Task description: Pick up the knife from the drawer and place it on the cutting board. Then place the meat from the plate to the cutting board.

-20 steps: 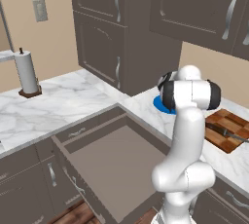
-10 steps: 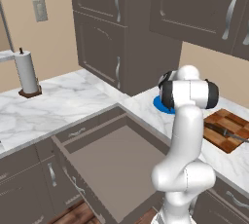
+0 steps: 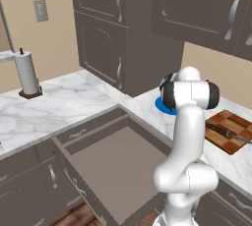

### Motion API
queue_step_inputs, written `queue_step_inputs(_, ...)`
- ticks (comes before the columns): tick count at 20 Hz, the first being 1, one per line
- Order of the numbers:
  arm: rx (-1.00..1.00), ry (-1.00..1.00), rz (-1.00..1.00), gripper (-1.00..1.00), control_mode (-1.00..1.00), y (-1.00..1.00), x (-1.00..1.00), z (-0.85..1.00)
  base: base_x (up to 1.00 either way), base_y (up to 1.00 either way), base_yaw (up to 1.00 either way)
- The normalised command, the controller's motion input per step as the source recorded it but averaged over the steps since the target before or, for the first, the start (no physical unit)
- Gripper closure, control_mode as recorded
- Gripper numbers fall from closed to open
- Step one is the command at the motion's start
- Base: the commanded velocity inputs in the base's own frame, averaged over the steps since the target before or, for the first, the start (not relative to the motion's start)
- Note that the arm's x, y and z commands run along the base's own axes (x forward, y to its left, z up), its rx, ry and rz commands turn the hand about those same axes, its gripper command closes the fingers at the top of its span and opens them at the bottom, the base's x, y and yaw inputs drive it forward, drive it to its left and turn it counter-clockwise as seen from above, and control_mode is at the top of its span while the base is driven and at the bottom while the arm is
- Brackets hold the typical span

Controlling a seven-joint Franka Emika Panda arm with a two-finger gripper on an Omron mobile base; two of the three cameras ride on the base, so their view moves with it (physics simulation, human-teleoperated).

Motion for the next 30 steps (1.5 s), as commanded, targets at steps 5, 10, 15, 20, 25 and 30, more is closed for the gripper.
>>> queue_step_inputs(5, 0.0, 0.0, 0.0, -1.0, -1.0, -0.08, 0.12, -0.28, 0.0, 0.0, 0.0)
queue_step_inputs(10, 0.0, 0.0, 0.01, -1.0, -1.0, -0.02, 0.24, -0.25, 0.0, 0.0, 0.0)
queue_step_inputs(15, 0.0, 0.0, 0.01, -1.0, -1.0, -0.01, 0.33, -0.21, 0.0, 0.0, 0.0)
queue_step_inputs(20, 0.0, 0.0, 0.0, -1.0, -1.0, -0.02, 0.27, -0.24, 0.0, 0.0, 0.0)
queue_step_inputs(25, 0.0, 0.0, 0.01, 1.0, -1.0, 0.0, 0.02, -0.45, 0.0, 0.0, 0.0)
queue_step_inputs(30, 0.01, 0.0, 0.01, 1.0, -1.0, 0.0, 0.0, -0.79, 0.0, 0.0, 0.0)
